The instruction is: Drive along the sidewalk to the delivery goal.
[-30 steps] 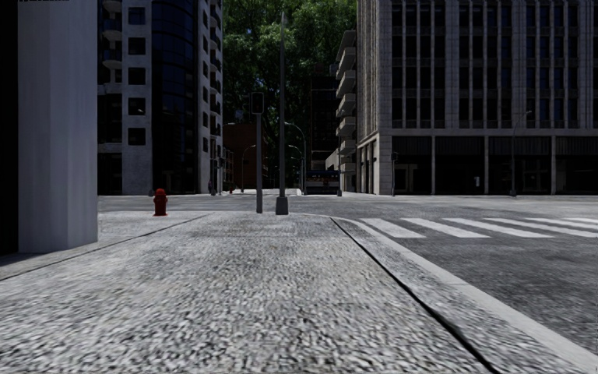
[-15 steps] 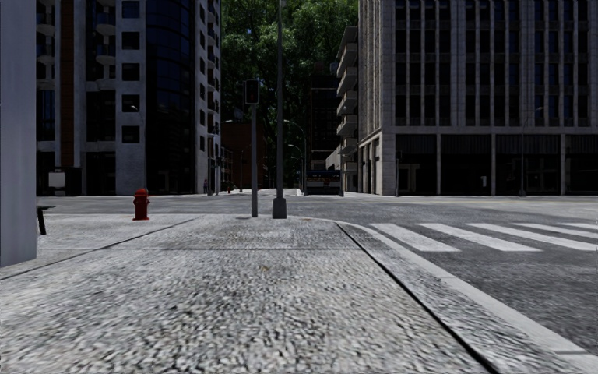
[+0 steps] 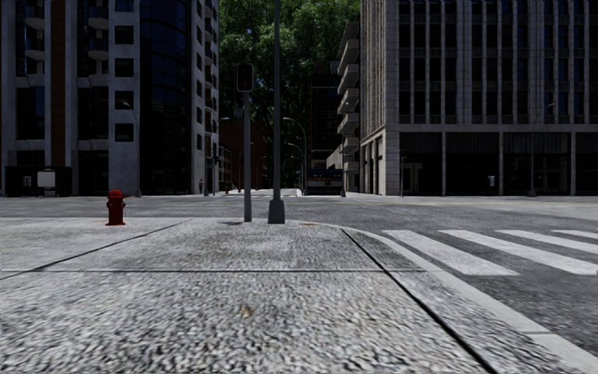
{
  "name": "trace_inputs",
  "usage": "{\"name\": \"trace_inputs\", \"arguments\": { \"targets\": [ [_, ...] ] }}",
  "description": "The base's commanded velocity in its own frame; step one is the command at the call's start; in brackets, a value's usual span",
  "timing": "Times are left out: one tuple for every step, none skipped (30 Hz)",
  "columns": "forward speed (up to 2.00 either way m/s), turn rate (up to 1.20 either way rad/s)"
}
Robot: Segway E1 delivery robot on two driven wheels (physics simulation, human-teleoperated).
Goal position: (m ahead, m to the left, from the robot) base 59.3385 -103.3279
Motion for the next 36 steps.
{"name": "trace_inputs", "arguments": {
  "targets": [
    [2.00,0.00],
    [2.00,0.00],
    [2.00,0.00],
    [2.00,0.00],
    [2.00,0.00],
    [2.00,0.00],
    [2.00,-0.15],
    [2.00,-0.15],
    [2.00,-0.30],
    [2.00,-0.42],
    [2.00,-0.52],
    [2.00,-0.58],
    [2.00,-0.58],
    [2.00,-0.60],
    [2.00,-0.61],
    [2.00,-0.65],
    [2.00,-0.65],
    [2.00,-0.65],
    [2.00,-0.66],
    [2.00,-0.71],
    [2.00,-0.75],
    [2.00,-0.75],
    [2.00,-0.77],
    [2.00,-0.77],
    [2.00,-0.77],
    [2.00,-0.77],
    [2.00,-0.77],
    [2.00,-0.77],
    [2.00,-0.77],
    [2.00,-0.77],
    [2.00,-0.77],
    [2.00,-0.77],
    [2.00,-0.77],
    [2.00,-0.77],
    [2.00,-0.77],
    [1.94,-0.77]
  ]
}}
